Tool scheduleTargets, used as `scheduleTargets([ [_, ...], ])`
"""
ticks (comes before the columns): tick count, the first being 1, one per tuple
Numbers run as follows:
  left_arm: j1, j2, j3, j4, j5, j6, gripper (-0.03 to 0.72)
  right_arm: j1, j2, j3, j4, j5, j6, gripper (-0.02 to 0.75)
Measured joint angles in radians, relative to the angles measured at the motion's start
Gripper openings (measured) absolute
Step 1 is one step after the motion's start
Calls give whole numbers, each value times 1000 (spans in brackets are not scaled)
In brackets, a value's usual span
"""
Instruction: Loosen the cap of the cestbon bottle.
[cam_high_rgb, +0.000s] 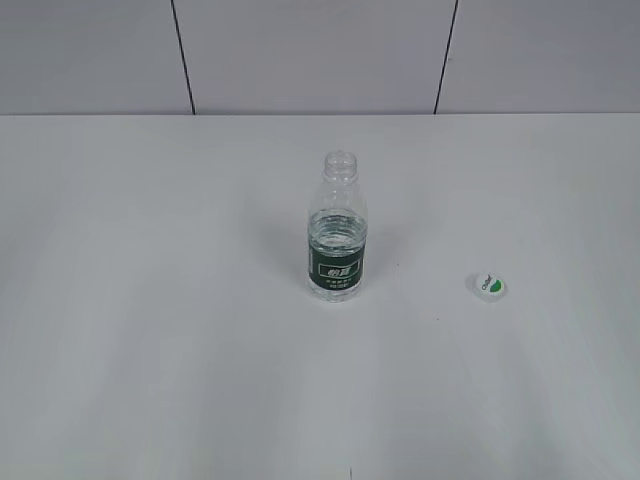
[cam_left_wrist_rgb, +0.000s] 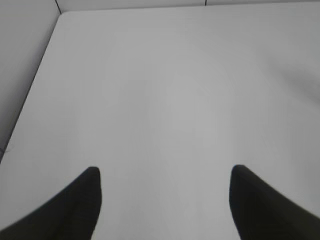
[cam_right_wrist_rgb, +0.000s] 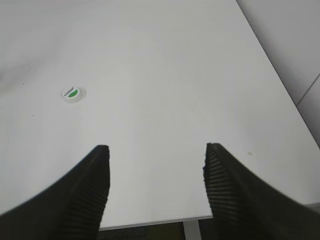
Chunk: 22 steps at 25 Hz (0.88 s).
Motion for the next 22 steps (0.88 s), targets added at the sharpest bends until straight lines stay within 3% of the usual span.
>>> scheduleTargets([
  [10, 0, -180, 56, 0, 17, 0, 487, 0, 0, 0, 0, 0, 0, 459],
  [22, -60, -182, 56, 3, 13, -4, 403, 0, 0, 0, 0, 0, 0, 459],
])
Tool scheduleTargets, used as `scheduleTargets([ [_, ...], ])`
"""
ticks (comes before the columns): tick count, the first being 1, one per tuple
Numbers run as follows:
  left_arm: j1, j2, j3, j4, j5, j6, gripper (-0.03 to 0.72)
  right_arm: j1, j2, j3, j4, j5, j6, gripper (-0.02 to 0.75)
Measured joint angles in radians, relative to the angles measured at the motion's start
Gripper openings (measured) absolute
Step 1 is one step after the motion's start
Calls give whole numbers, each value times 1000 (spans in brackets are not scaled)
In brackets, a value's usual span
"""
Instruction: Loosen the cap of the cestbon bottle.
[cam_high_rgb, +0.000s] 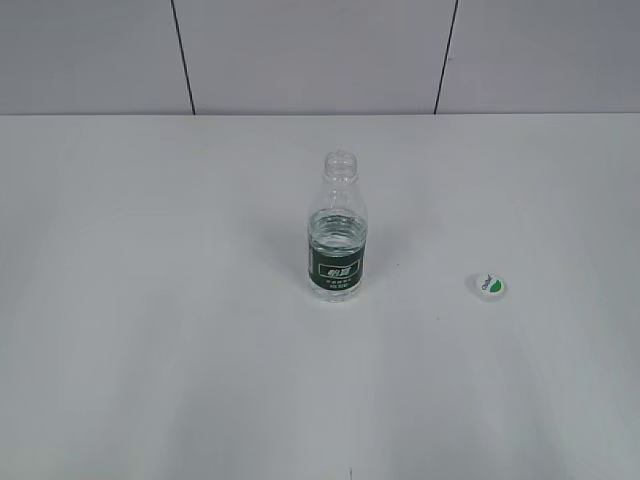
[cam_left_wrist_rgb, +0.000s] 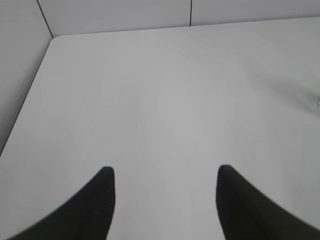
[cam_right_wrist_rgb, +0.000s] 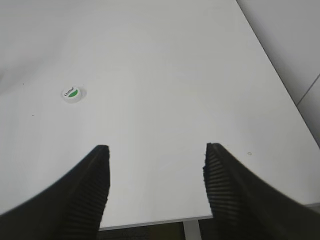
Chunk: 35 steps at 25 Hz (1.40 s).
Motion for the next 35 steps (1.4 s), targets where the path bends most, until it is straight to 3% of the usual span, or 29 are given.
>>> scheduleTargets([
  [11, -2, 0, 0, -36, -1, -53, 400, 0, 0, 0, 0, 0, 0, 459],
  [17, -62, 0, 1, -37, -2, -77, 399, 0, 0, 0, 0, 0, 0, 459],
  [35, -63, 0, 1, -33, -2, -78, 400, 0, 0, 0, 0, 0, 0, 459],
])
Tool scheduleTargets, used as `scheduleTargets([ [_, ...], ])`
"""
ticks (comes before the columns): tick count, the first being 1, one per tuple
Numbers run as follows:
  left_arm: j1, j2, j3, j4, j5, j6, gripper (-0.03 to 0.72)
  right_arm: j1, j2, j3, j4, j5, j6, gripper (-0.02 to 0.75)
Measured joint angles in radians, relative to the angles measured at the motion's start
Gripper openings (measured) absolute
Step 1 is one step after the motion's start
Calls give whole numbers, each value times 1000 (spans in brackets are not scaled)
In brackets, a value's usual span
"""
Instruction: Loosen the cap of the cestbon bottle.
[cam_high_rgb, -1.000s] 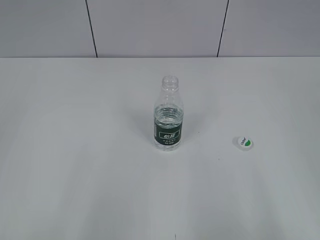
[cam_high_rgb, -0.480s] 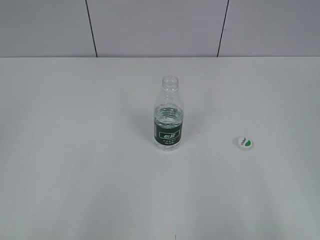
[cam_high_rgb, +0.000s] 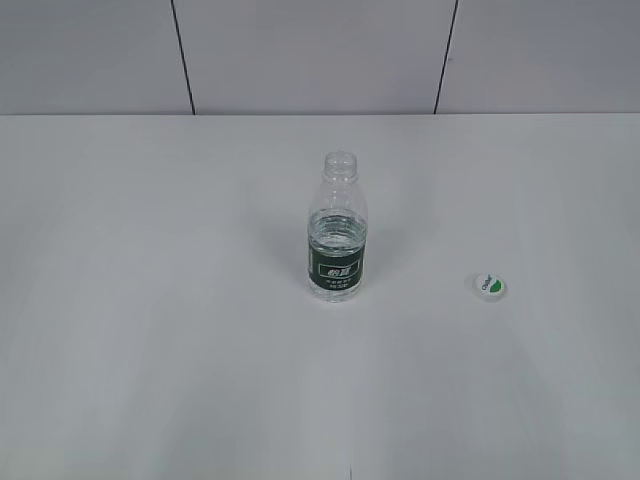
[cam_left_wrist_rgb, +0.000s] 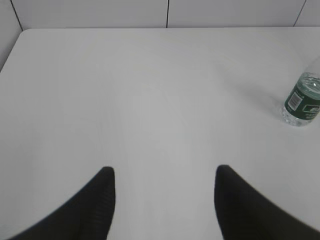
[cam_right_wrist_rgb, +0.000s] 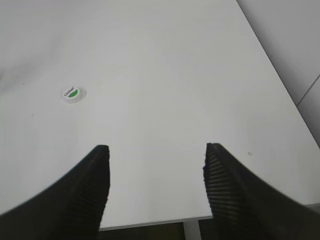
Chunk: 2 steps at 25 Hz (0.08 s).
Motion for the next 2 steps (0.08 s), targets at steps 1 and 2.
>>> scheduleTargets([
  [1, 0, 0, 0, 0, 0, 0, 400, 0, 0, 0, 0, 0, 0, 459],
  [2, 0, 0, 0, 0, 0, 0, 400, 0, 0, 0, 0, 0, 0, 459],
])
